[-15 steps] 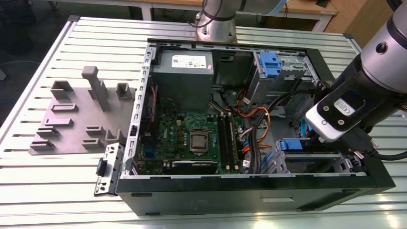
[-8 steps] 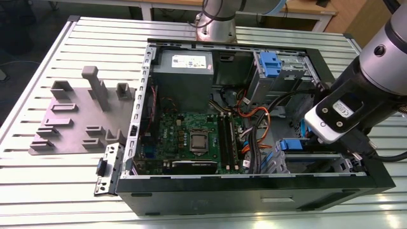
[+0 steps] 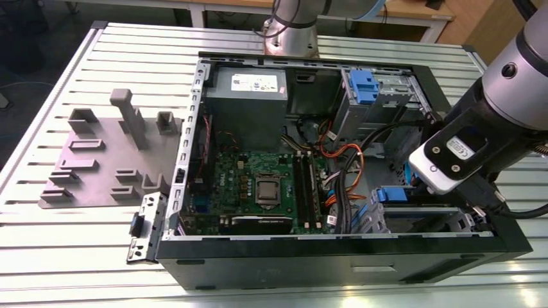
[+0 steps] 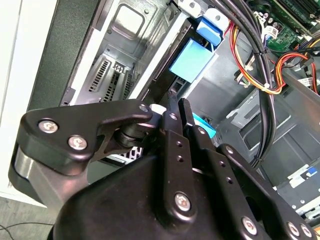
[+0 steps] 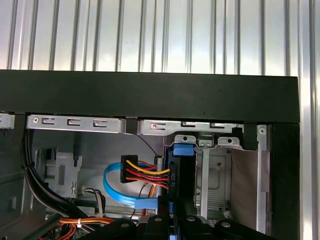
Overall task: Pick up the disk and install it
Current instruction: 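Insert the second disk wire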
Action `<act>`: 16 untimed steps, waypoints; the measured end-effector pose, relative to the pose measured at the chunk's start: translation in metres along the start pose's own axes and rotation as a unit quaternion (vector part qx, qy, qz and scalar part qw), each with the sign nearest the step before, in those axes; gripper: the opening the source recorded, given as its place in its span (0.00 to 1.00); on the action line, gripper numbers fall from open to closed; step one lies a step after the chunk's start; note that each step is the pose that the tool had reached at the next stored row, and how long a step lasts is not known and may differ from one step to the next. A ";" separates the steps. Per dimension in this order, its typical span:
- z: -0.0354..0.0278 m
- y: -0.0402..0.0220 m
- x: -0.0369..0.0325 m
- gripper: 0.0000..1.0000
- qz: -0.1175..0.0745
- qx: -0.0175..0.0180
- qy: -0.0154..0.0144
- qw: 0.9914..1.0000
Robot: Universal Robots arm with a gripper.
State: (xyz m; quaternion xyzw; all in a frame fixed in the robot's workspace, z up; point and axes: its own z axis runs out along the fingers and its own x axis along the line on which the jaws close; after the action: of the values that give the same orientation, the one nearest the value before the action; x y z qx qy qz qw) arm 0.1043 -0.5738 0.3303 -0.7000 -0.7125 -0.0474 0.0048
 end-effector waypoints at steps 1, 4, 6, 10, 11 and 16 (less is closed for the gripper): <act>0.0000 0.0000 0.0000 0.16 0.000 0.000 0.000 1.000; 0.0001 0.0000 0.0000 0.17 0.000 0.000 0.000 1.000; 0.0001 0.0000 0.0000 0.24 0.000 0.000 0.000 1.000; -0.0076 0.0005 0.0006 0.24 0.000 0.000 0.000 1.000; -0.0106 0.0006 0.0010 0.24 0.000 0.000 0.000 1.000; -0.0196 0.0012 0.0020 0.24 0.000 0.000 0.000 1.000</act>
State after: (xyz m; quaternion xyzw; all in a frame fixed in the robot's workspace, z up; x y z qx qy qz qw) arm 0.1042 -0.5732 0.3500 -0.7001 -0.7125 -0.0473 0.0048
